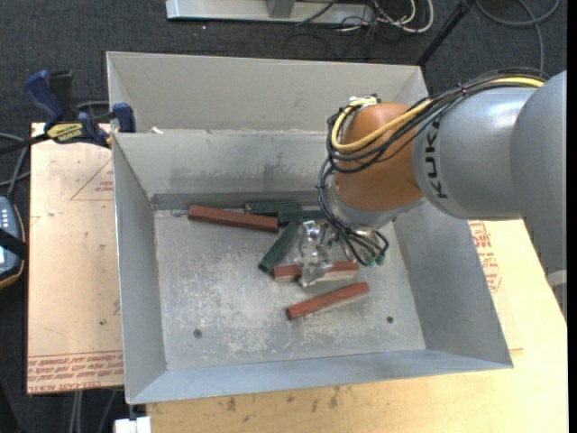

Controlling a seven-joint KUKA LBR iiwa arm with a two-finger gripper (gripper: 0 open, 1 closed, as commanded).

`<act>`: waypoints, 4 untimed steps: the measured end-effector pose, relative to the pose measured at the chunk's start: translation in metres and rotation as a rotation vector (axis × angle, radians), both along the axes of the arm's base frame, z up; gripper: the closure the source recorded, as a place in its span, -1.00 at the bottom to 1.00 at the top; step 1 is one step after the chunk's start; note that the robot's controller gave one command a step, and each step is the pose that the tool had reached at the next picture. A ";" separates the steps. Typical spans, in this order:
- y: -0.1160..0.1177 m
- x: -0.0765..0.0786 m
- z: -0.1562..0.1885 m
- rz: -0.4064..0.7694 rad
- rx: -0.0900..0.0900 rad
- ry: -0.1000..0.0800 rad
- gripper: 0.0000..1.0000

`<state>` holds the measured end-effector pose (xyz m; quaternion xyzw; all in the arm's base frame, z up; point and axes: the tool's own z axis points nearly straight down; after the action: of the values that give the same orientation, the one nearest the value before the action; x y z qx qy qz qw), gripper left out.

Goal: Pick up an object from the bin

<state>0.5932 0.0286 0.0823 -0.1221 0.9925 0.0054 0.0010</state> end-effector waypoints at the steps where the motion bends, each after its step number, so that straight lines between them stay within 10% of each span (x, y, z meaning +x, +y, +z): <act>1: 0.018 -0.015 0.023 0.002 -0.012 -0.002 1.00; 2: -0.072 0.024 0.122 0.134 -0.016 -0.012 -1.00; 4: -0.061 0.022 0.074 0.191 -0.012 -0.010 -1.00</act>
Offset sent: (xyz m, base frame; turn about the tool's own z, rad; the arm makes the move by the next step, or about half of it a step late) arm 0.0206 -0.0666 0.1183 -0.1430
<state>0.6148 -0.0329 0.1565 -0.2165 0.9763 -0.0009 0.0047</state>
